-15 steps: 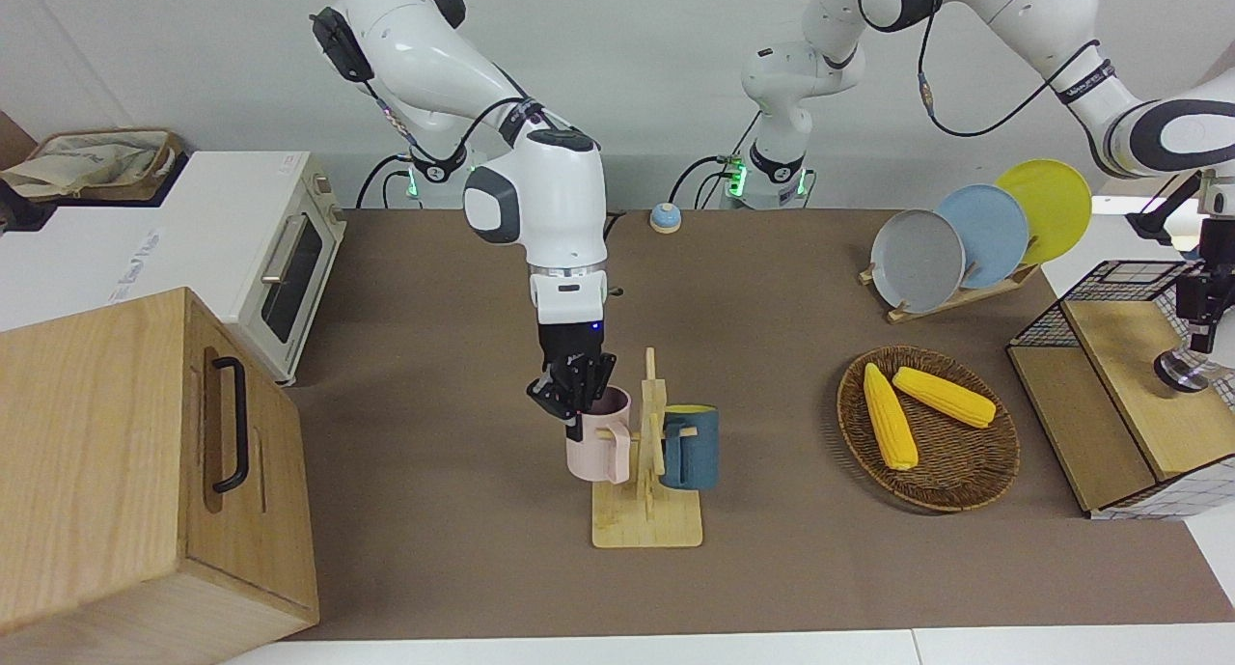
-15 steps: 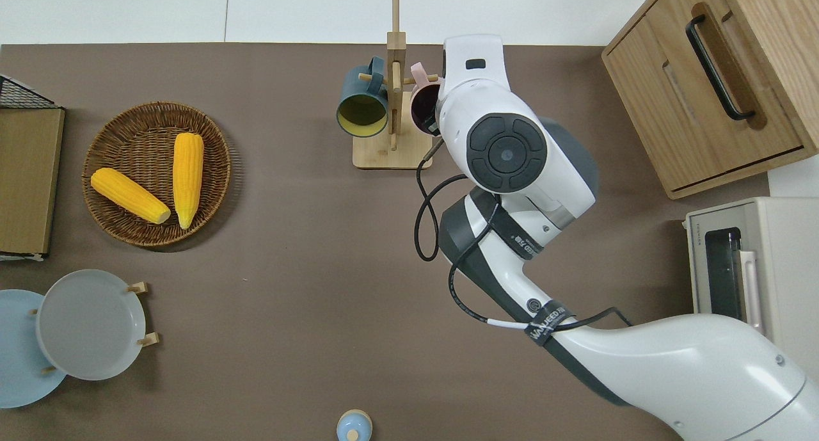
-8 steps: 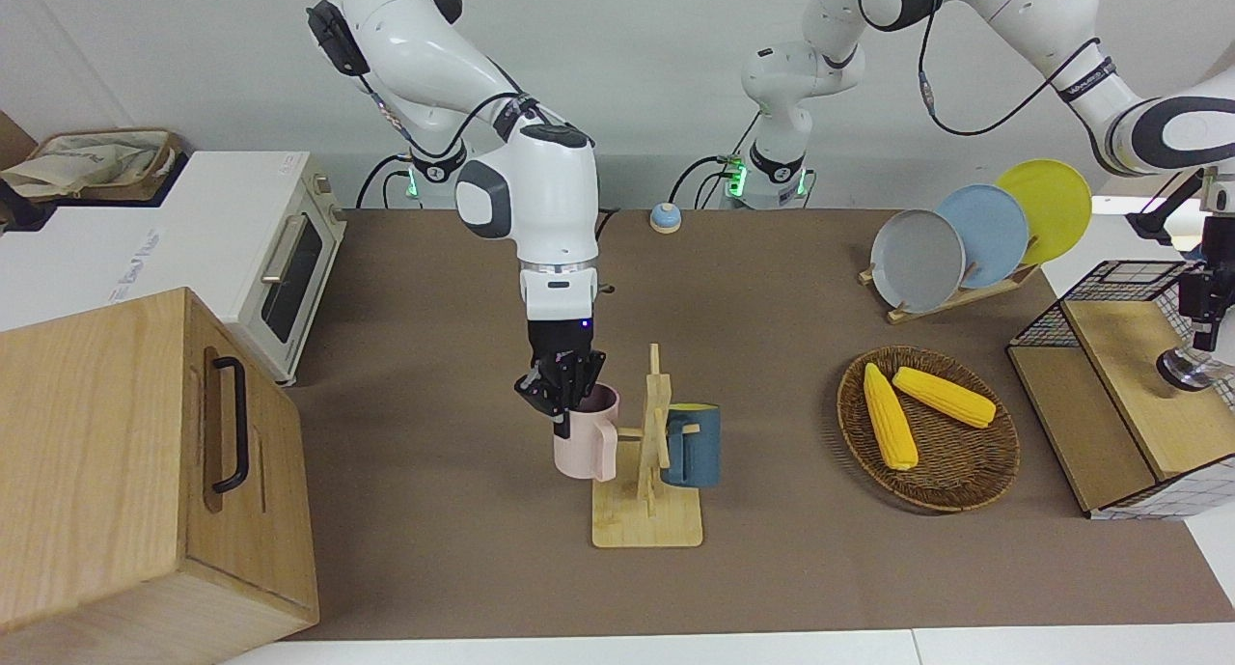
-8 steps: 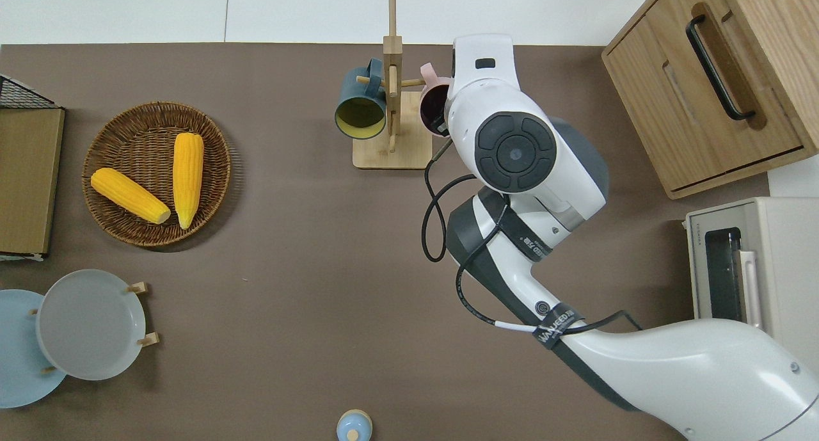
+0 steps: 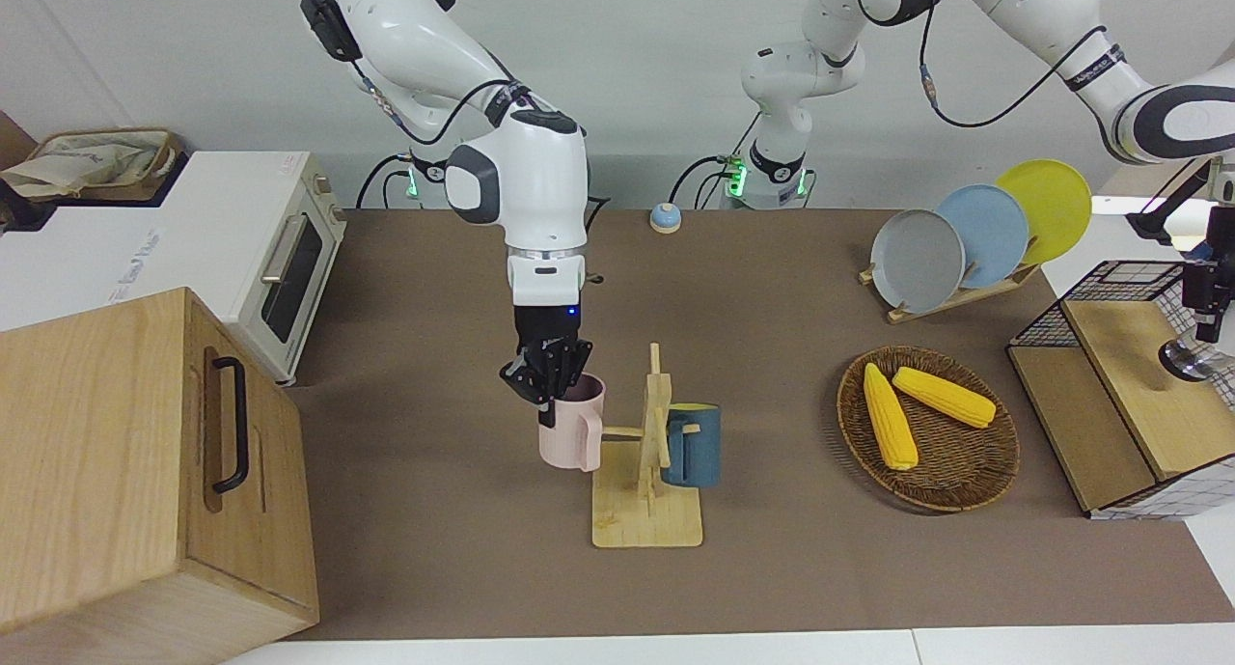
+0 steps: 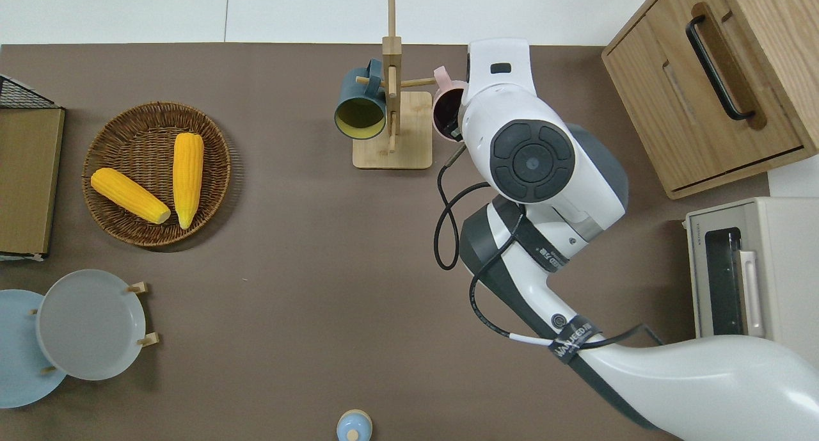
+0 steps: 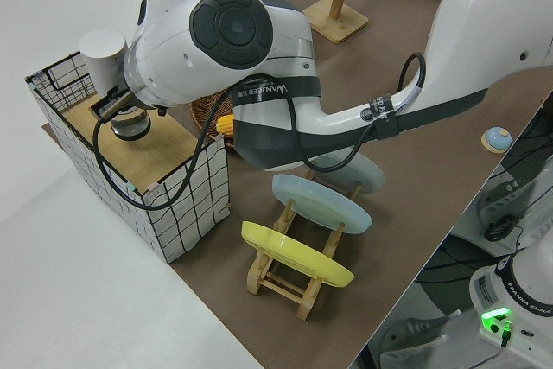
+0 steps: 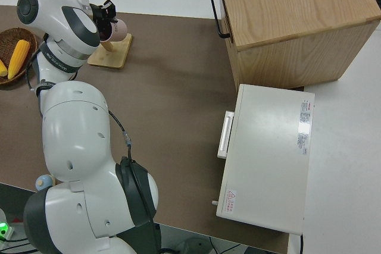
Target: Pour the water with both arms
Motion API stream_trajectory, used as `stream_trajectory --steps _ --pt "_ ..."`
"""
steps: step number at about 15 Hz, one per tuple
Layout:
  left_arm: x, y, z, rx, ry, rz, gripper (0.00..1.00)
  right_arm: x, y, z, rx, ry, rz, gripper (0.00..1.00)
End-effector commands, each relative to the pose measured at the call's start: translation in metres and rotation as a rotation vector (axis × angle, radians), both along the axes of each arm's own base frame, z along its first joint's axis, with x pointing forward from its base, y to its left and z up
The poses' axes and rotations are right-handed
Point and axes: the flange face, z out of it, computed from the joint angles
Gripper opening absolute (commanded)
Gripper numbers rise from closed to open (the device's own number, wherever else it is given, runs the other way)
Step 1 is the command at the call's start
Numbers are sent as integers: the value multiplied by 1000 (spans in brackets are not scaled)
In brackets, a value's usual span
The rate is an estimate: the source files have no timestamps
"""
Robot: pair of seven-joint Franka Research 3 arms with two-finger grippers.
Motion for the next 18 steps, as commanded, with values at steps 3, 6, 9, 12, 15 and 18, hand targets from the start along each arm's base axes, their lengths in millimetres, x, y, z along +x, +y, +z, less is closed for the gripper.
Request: stream_trajectory --steps 3,6,9,12,15,18 --pt "-10 -4 35 -9 -7 -3 0 -11 -33 17 -91 14 10 42" --pt "-11 -8 43 -17 11 1 0 -9 -59 30 -130 18 10 42" --pt "-11 -13 63 -25 37 -5 0 -5 -88 39 -154 31 10 42" --pt "-16 -23 88 -21 56 3 0 -13 -100 44 -170 47 -12 25" --pt "-29 -38 122 -19 57 16 0 -32 -108 38 -64 163 -102 19" --pt "-36 -53 137 -26 82 14 0 -47 -113 33 60 232 -255 12"
